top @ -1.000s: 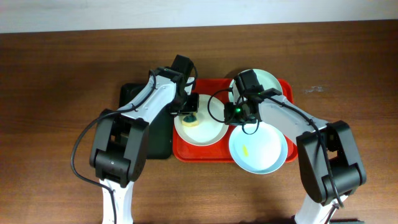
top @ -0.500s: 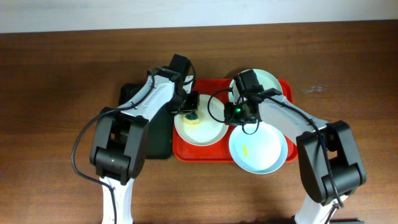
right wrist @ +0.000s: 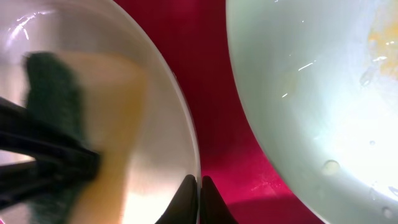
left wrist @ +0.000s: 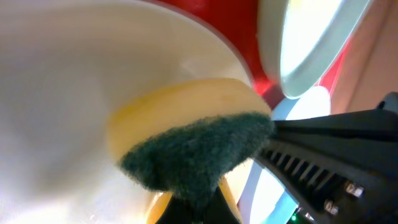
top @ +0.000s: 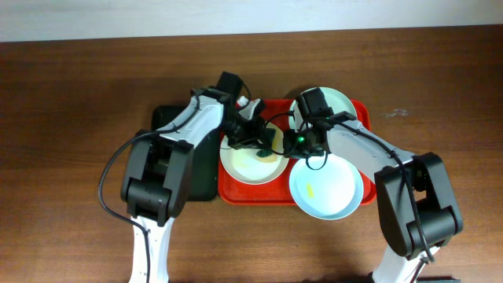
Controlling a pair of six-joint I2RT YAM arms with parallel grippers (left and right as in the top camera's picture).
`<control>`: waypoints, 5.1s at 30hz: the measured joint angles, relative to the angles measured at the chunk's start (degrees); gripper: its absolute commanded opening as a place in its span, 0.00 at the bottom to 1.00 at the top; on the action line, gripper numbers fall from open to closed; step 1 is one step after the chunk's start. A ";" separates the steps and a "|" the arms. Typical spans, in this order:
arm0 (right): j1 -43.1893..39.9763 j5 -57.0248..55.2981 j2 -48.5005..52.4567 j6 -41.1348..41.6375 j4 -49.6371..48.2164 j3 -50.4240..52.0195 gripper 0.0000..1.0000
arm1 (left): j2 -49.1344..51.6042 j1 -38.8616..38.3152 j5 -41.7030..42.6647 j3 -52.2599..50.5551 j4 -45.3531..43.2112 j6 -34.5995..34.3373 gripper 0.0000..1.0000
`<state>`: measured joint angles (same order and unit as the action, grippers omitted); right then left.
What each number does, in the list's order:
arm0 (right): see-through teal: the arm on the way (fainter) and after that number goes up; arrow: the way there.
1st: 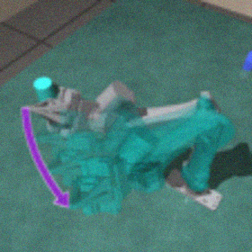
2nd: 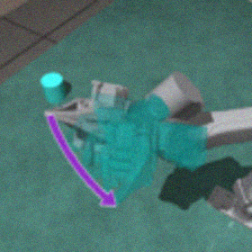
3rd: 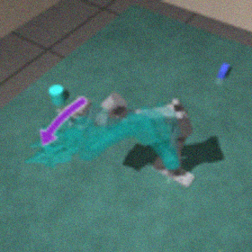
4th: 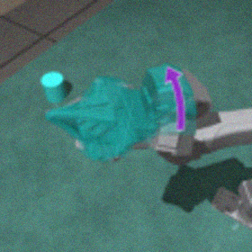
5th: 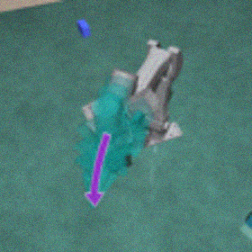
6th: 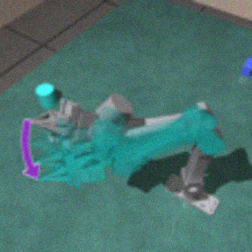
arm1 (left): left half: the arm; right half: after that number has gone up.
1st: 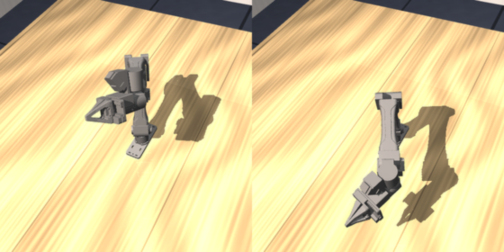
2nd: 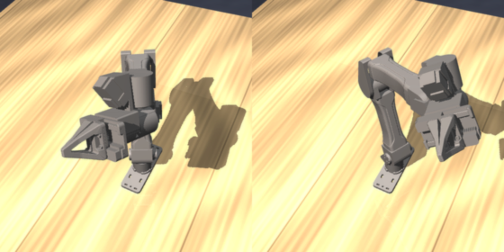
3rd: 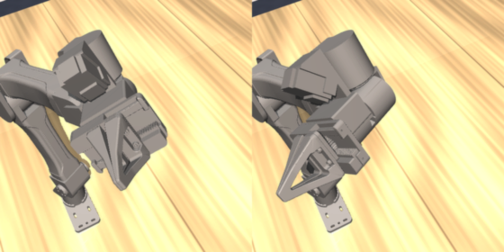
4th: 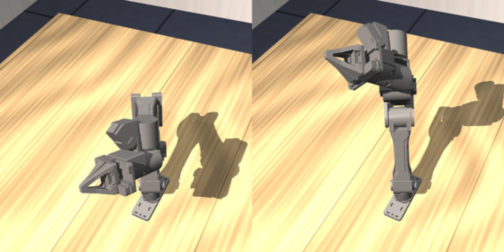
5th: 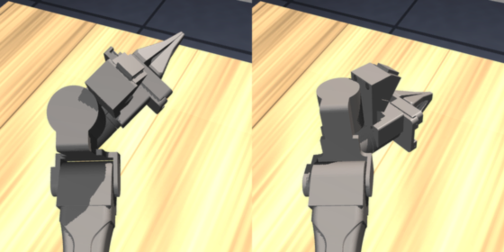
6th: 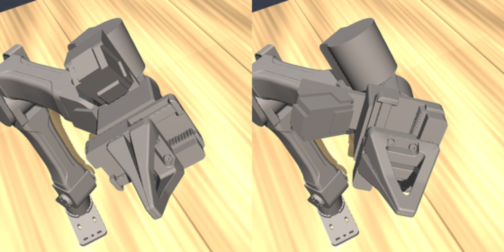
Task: Clean dirty plates on tray and stack at the side
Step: 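Keep scrubbing the white plate surface in circles with the sponge, then carry the sponge back over the black tray with left gripper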
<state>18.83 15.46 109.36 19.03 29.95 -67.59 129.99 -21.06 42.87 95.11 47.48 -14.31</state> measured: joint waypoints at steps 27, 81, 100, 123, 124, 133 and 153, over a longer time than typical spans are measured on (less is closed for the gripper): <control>-0.04 0.66 0.02 -0.04 0.00 0.00 0.04 | -9.79 0.59 -25.14 -11.43 -1.07 -0.81 0.00; -0.09 1.53 0.22 -0.22 -0.04 0.00 0.04 | -17.35 -2.58 -26.40 -16.31 -6.84 -9.90 0.00; -0.15 1.09 0.24 -0.24 -0.02 0.00 0.04 | -10.86 -2.75 -32.26 -12.22 -6.64 -7.98 0.00; -0.15 1.55 0.24 -0.24 -0.02 0.00 0.04 | -13.70 -2.95 -26.91 -10.14 -1.16 -4.39 0.00; -0.15 1.60 0.24 -0.24 -0.02 0.00 0.04 | -15.02 -2.29 -27.08 -10.14 -0.87 -4.26 0.00; -0.15 1.77 0.24 -0.20 -0.04 0.00 0.04 | -23.43 3.04 -30.03 -9.79 7.74 -3.43 0.00; -0.15 1.77 0.24 -0.26 -0.22 0.00 0.04 | -23.76 11.23 -43.95 -23.74 3.52 1.51 0.00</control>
<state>18.68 17.23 109.60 18.76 29.74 -67.59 106.24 -9.82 -1.08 71.37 51.00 -12.80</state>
